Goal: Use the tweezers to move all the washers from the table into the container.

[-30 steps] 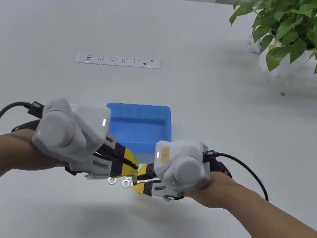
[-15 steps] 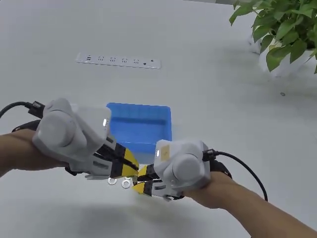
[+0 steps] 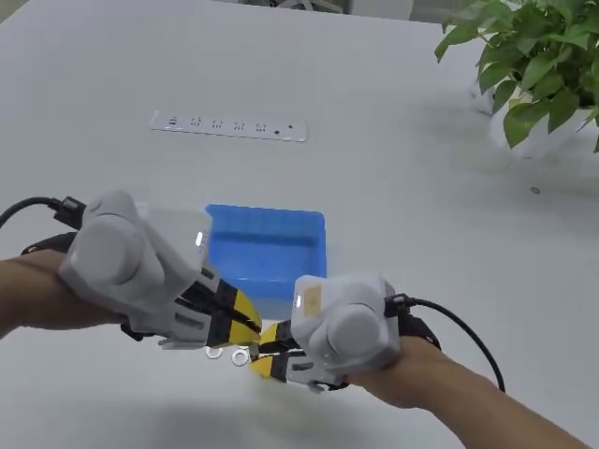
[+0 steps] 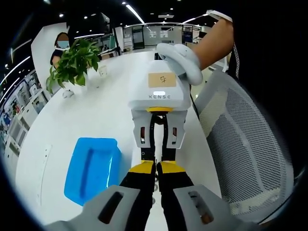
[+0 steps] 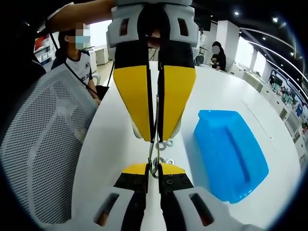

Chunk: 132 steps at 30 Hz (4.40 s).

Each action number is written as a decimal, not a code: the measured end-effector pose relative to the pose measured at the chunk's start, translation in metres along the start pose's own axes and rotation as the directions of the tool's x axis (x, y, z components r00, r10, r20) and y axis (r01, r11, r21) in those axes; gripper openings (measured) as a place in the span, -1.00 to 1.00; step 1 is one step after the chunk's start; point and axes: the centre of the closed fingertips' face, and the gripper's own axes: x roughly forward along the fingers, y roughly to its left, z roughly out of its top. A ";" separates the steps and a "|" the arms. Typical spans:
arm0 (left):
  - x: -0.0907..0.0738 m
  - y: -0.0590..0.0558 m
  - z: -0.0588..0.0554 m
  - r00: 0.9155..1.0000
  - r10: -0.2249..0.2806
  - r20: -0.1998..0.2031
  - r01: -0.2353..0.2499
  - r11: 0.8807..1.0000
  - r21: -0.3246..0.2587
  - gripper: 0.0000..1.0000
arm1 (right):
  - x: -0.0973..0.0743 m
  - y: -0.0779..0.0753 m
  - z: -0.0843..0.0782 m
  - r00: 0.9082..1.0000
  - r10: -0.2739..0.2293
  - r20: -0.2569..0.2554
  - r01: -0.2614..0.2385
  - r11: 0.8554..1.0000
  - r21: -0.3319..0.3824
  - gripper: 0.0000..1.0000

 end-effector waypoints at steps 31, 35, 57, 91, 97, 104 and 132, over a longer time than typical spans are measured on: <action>-0.036 0.023 0.031 1.000 0.030 0.008 -0.030 0.999 -0.014 -0.88 | -0.031 -0.024 0.039 0.999 -0.034 -0.003 0.034 0.999 -0.006 -0.82; -0.039 0.029 0.035 0.999 0.033 0.004 -0.033 0.999 -0.004 -0.88 | -0.034 -0.031 0.043 0.999 -0.043 0.005 0.043 0.999 -0.004 -0.82; -0.043 0.071 0.044 0.999 0.049 0.003 -0.049 0.998 0.042 -0.88 | -0.042 -0.077 0.048 0.997 -0.082 0.010 0.082 0.997 -0.014 -0.82; -0.008 0.125 0.016 0.999 0.037 -0.021 -0.036 0.999 0.041 -0.88 | -0.017 -0.131 0.011 0.995 -0.098 -0.015 0.098 0.995 0.026 -0.81; -0.001 0.132 0.009 0.999 0.038 -0.025 -0.037 0.999 0.031 -0.88 | -0.012 -0.137 0.003 0.995 -0.094 -0.026 0.094 0.995 0.029 -0.81; 0.008 0.136 0.003 0.999 0.033 -0.032 -0.032 0.999 0.021 -0.88 | -0.006 -0.140 -0.008 0.996 -0.083 -0.040 0.084 0.996 0.035 -0.81; 0.018 0.136 -0.003 0.999 0.027 -0.027 -0.027 1.000 0.016 -0.87 | -0.001 -0.140 -0.020 0.996 -0.065 -0.057 0.067 0.997 0.027 -0.78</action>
